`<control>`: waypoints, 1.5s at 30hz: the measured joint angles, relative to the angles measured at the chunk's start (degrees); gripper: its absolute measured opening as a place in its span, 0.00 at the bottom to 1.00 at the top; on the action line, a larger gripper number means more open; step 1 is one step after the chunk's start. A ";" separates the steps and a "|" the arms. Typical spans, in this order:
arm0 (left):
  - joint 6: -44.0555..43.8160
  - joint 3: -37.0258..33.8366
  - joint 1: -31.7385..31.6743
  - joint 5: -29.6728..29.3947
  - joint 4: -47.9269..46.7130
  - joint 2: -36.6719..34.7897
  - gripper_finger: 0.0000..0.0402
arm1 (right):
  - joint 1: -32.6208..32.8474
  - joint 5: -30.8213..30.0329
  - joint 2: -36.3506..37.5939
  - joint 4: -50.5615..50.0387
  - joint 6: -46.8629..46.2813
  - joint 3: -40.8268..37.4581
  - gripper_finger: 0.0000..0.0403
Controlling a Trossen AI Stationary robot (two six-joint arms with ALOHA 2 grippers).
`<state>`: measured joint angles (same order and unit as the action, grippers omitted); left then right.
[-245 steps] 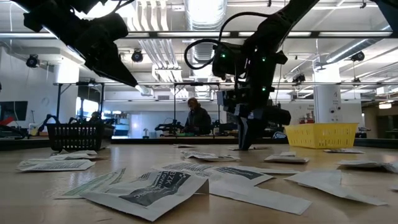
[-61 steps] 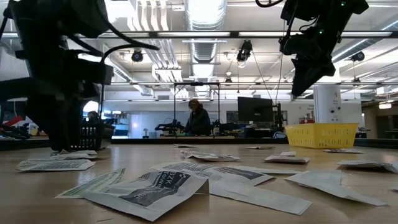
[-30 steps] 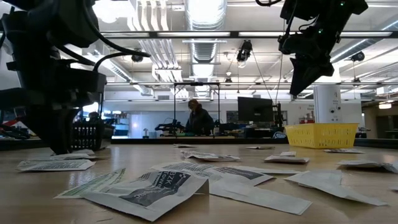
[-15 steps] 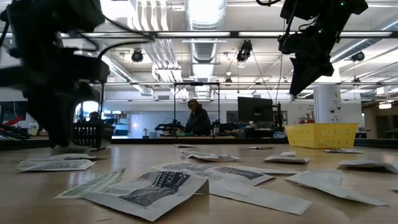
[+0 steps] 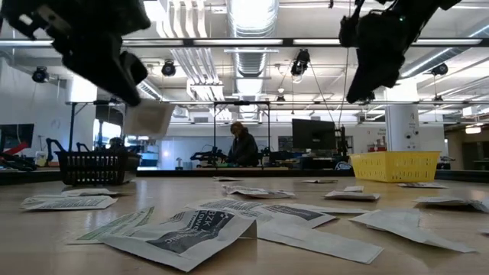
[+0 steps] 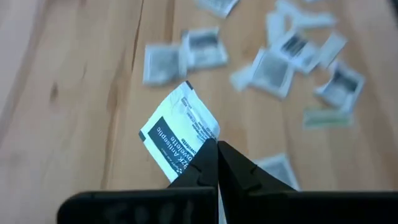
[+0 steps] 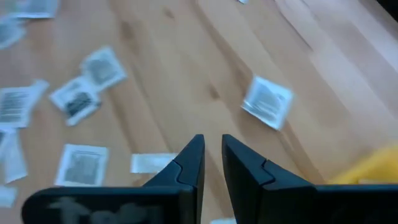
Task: Pick & Place First Aid Supplies
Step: Put the black pad into the yellow bin
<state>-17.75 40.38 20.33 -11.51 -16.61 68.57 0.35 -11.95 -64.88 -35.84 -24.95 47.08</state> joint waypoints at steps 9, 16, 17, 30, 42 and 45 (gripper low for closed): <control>5.96 -0.14 -0.07 -0.57 9.93 0.49 0.00 | 6.01 0.03 0.00 12.25 6.13 -2.37 0.13; 10.77 -0.33 -0.57 -0.66 19.37 1.88 0.00 | 8.47 0.05 0.00 17.32 9.74 -2.40 0.14; 11.41 -0.33 -0.72 -0.62 20.67 2.22 0.00 | 8.79 0.11 -0.04 18.35 10.43 -2.40 0.14; 17.55 -0.31 -4.11 0.81 33.85 7.80 0.00 | 9.56 5.41 -7.92 35.58 24.24 -2.42 0.33; 19.16 -0.22 -7.79 7.03 41.24 12.35 0.00 | 9.52 6.45 -16.24 39.51 30.25 2.29 0.44; 19.72 -0.22 -8.28 8.04 42.04 12.73 0.00 | 9.52 6.45 -17.86 39.12 31.70 4.23 0.45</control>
<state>1.97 40.16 12.05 -3.46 25.43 81.30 9.87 -5.50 -82.75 3.27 6.75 51.32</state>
